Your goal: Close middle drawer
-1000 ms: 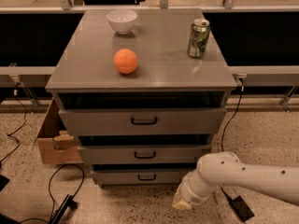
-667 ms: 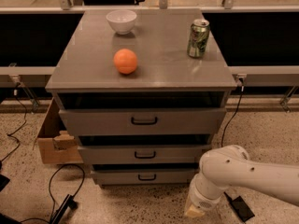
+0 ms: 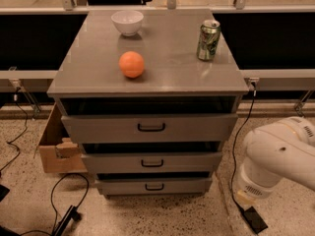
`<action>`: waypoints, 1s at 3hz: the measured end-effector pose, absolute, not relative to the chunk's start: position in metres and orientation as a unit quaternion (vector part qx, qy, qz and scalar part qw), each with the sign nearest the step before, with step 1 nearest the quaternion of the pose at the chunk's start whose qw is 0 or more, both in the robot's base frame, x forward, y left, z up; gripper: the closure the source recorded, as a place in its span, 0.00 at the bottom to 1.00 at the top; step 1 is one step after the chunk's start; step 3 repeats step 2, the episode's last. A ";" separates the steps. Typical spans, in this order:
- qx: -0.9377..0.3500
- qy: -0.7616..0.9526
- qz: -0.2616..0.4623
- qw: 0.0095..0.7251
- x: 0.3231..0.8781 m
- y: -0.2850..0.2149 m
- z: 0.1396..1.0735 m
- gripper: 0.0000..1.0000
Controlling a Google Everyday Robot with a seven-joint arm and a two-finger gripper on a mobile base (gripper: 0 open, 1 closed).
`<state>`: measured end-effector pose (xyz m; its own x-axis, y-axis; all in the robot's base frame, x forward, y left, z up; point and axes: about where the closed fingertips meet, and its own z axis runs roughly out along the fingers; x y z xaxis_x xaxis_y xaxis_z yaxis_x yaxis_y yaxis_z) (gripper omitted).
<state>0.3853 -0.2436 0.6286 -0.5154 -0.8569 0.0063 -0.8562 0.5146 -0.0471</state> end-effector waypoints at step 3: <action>-0.347 0.933 -0.089 0.023 0.403 -0.303 0.674 0.82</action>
Offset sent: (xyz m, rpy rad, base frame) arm 0.0170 -0.0496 0.0409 -0.0889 -0.0785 -0.2082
